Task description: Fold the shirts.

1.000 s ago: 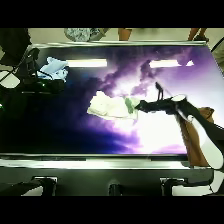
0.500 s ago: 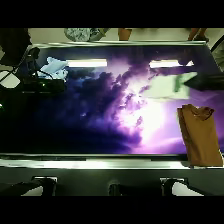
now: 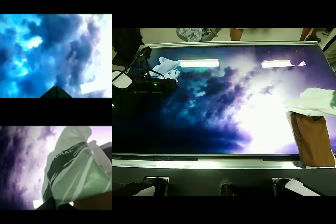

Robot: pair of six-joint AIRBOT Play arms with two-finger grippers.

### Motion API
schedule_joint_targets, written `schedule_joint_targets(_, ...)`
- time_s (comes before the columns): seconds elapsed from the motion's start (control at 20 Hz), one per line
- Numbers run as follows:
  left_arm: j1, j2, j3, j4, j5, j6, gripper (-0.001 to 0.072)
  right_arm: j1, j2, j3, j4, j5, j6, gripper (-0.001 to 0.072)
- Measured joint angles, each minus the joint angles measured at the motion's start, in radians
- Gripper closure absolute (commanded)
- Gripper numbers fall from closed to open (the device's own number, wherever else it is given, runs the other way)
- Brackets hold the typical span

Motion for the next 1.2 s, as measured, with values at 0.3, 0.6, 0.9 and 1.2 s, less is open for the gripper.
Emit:
schedule_joint_targets(0.3, 0.000, 0.000, 0.000, 0.000, 0.000, 0.009, 0.0676, -0.103, 0.010, -0.035, -0.153, 0.050, 0.046, 0.0666)
schedule_joint_targets(0.6, -0.002, 0.000, 0.000, -0.001, 0.000, 0.010, 0.0676, -0.119, 0.124, -0.378, -0.442, 0.037, 0.056, 0.0665)
schedule_joint_targets(0.9, -0.002, 0.002, 0.005, -0.001, -0.038, 0.010, 0.0676, -0.121, 0.200, -0.688, -0.539, -0.083, 0.045, 0.0160)
schedule_joint_targets(1.2, 0.016, 0.023, 0.207, 0.011, -0.124, 0.013, 0.0678, -0.094, 0.221, -0.369, -0.488, -0.309, -0.055, 0.0137)
